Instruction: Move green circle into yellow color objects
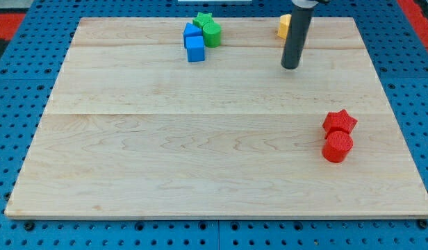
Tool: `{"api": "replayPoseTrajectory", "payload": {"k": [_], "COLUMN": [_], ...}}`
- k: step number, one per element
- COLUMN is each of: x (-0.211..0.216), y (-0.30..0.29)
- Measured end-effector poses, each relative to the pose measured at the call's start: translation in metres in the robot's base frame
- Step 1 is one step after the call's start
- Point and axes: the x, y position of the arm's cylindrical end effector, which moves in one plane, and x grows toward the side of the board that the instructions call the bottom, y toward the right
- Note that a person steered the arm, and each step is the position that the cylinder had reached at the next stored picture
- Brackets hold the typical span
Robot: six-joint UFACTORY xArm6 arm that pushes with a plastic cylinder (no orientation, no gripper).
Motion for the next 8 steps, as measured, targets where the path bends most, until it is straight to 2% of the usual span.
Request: {"api": "replayPoseTrajectory", "payload": {"k": [1,2,3,4,5,6,8], "x": [0.054,0.073,0.065,0.011,-0.07,-0.14,-0.142], "y": [-0.029,-0.089,-0.228,-0.318,-0.333,-0.298,-0.285]}}
